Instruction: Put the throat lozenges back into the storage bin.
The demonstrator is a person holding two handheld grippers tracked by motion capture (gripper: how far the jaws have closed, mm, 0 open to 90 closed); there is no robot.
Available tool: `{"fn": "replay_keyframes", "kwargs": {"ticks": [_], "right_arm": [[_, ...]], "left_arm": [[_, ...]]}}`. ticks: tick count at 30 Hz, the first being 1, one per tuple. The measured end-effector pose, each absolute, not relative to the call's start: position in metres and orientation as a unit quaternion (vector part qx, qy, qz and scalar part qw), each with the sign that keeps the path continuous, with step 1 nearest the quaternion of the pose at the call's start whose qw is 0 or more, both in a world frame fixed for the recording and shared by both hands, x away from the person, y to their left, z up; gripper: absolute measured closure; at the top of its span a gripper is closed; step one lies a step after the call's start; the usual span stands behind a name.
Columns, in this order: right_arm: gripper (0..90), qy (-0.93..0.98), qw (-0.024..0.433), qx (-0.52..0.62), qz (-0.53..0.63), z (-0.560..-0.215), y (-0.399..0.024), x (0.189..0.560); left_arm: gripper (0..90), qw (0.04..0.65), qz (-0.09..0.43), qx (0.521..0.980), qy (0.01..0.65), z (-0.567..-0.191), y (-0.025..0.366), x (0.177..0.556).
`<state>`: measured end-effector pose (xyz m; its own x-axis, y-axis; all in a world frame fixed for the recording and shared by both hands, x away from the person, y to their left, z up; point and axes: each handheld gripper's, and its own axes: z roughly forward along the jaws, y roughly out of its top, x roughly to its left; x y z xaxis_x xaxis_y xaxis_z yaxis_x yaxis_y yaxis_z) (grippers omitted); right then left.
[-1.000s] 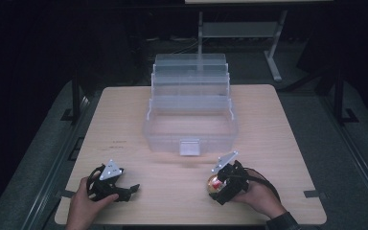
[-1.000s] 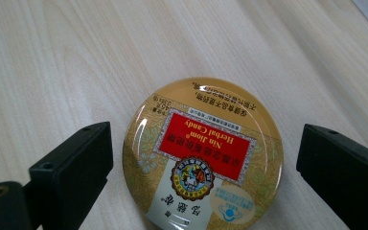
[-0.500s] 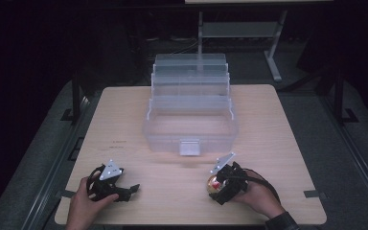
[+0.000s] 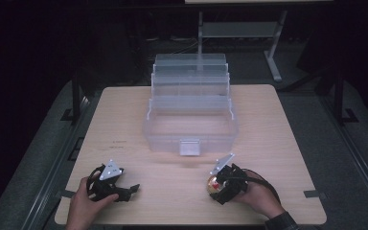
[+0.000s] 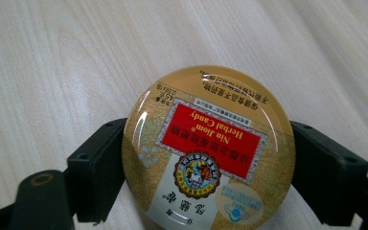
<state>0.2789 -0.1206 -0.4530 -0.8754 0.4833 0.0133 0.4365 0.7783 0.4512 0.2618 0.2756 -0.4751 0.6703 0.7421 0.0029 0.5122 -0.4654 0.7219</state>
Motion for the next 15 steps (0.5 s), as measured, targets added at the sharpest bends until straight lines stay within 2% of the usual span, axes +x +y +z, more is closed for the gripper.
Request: {"fn": "replay_keyframes", "kwargs": {"ticks": [15], "right_arm": [[19.9, 0.943, 0.049, 0.241, 0.224, -0.4528, -0.1212, 0.2789]], "left_arm": [[10.7, 0.358, 0.16, 0.841, 0.373, -0.4751, 0.2757, 0.2619]]}}
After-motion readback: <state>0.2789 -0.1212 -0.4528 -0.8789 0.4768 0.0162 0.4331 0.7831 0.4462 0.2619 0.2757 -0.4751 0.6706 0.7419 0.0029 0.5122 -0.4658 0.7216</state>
